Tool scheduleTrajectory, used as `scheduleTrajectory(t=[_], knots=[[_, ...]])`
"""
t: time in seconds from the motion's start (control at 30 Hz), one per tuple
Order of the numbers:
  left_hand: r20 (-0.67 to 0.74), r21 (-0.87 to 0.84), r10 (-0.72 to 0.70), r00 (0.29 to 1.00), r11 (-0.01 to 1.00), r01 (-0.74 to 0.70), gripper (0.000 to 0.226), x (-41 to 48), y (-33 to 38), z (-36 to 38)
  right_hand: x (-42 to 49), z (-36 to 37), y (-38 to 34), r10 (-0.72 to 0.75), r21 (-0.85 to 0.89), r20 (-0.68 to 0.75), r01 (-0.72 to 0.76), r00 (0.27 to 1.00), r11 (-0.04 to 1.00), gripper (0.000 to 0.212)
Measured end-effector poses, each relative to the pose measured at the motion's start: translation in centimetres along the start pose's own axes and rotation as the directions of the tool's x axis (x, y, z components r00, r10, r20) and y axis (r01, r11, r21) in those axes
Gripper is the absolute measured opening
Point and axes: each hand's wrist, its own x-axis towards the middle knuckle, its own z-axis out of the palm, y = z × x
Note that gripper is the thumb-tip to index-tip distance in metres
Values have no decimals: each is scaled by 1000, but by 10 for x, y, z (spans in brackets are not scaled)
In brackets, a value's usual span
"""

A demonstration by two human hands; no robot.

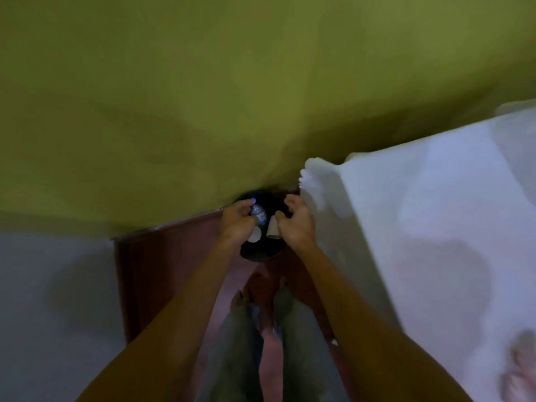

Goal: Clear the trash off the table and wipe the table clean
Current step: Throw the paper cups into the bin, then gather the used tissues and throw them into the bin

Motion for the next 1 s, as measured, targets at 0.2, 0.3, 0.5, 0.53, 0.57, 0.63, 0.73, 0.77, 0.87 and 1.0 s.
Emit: scheduleTrajectory(t=[0.2, 0.3, 0.5, 0.53, 0.57, 0.63, 0.73, 0.77, 0.87, 1.0], knots=[[88, 20, 121, 989, 992, -124, 47, -92, 65, -13, -69, -53, -63, -52, 41, -129, 57, 990, 997, 37], [135, 42, 212, 968, 975, -219, 43, -132, 86, -8, -95, -83, -83, -42, 95, -190, 61, 981, 994, 33], [268, 283, 440, 857, 815, -506, 37, -175, 127, 18, -131, -152, -82, 39, 128, -362, 8, 931, 992, 30], [297, 300, 449, 843, 794, -528, 38, -178, 130, 21, -138, -159, -77, 57, 146, -386, 0, 921, 989, 29], [322, 305, 459, 828, 778, -550, 38, -182, 133, 25, -145, -167, -71, 74, 167, -412, -5, 908, 986, 28], [369, 303, 476, 798, 750, -588, 36, -190, 136, 37, -157, -183, -57, 120, 221, -477, -13, 871, 975, 26], [439, 304, 486, 756, 711, -634, 32, -205, 136, 64, -174, -203, -34, 187, 295, -557, -18, 809, 955, 21], [470, 314, 488, 735, 686, -657, 31, -213, 134, 73, -181, -208, -25, 208, 314, -571, -22, 794, 949, 20], [561, 350, 485, 671, 595, -723, 30, -236, 127, 103, -202, -224, -4, 251, 361, -606, -19, 755, 932, 21], [647, 357, 454, 612, 529, -770, 30, -258, 119, 147, -232, -250, 31, 306, 417, -636, -18, 708, 909, 21]])
